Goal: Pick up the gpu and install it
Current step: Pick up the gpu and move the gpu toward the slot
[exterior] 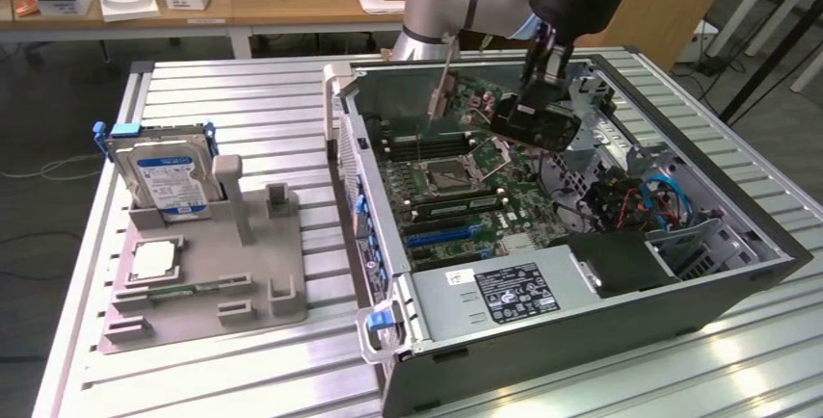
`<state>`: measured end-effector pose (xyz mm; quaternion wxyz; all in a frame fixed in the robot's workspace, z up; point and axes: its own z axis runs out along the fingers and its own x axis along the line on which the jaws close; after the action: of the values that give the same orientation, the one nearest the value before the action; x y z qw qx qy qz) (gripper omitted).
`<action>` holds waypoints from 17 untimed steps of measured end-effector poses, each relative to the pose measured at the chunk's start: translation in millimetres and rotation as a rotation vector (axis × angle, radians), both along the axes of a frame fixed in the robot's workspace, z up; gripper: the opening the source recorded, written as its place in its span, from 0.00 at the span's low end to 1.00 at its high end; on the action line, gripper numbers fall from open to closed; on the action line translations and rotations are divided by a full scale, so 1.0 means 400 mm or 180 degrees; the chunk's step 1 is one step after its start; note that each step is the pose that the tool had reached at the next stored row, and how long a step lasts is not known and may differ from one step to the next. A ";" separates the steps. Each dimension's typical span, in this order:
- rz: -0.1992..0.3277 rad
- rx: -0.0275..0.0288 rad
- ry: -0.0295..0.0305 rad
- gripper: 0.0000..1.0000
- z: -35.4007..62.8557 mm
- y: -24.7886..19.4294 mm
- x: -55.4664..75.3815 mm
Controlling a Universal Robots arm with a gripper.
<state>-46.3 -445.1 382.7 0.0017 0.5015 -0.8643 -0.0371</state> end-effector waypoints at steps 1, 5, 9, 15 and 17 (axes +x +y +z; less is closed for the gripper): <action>0.0032 0.0001 0.0000 0.27 0.000 0.000 0.000; 0.0154 0.0007 0.0000 0.27 -0.001 0.000 0.001; 0.0288 0.0014 0.0000 0.27 -0.001 0.000 0.002; 0.0497 0.0026 0.0000 0.27 -0.002 0.000 0.003; 0.0567 0.0030 0.0000 0.27 -0.002 0.000 0.004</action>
<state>-44.7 -445.1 381.9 0.0026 0.5764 -0.8161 -0.0408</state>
